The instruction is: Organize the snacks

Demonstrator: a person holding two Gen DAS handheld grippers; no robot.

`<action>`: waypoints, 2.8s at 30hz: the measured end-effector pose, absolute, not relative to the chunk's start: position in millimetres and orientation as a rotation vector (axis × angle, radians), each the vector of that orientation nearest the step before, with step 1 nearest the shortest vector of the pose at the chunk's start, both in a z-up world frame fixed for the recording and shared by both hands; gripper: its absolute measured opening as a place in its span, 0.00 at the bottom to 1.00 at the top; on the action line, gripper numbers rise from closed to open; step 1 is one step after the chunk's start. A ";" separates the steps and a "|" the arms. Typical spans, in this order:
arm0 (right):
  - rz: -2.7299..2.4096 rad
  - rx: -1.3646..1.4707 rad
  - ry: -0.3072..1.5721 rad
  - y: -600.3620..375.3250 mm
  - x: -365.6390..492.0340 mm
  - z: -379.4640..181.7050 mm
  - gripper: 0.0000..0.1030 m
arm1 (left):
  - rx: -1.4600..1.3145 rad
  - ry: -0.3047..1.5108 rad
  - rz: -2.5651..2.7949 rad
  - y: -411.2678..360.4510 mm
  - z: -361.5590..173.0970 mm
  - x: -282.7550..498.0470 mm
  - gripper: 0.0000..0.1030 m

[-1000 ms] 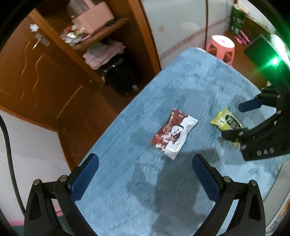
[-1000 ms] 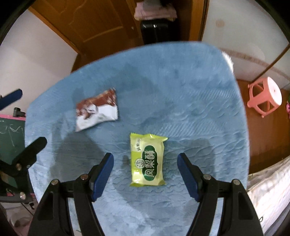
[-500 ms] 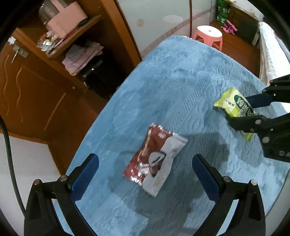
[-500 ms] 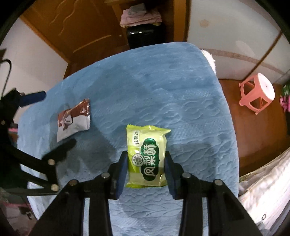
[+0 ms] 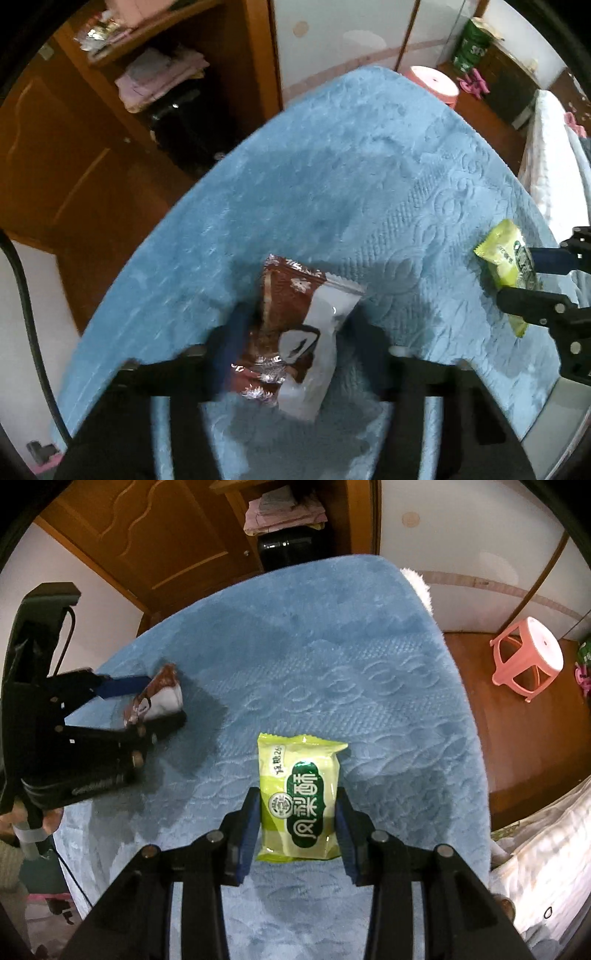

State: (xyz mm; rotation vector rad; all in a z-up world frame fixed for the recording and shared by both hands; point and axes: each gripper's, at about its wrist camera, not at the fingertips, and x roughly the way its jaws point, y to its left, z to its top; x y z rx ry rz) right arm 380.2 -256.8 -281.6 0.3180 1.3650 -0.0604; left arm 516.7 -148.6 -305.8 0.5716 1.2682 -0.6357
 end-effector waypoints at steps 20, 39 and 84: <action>0.083 0.368 1.066 -249.2 249.5 -130.5 0.37 | 0.571 1.080 -0.490 -115.0 -93.7 334.7 0.38; 0.188 0.185 1.039 -209.0 79.2 -81.3 0.38 | 0.322 1.087 -0.423 -87.5 -50.7 122.3 0.38; 0.192 0.180 1.005 -194.7 28.1 -73.9 0.63 | 0.098 1.088 -0.162 -49.3 -70.8 60.2 0.91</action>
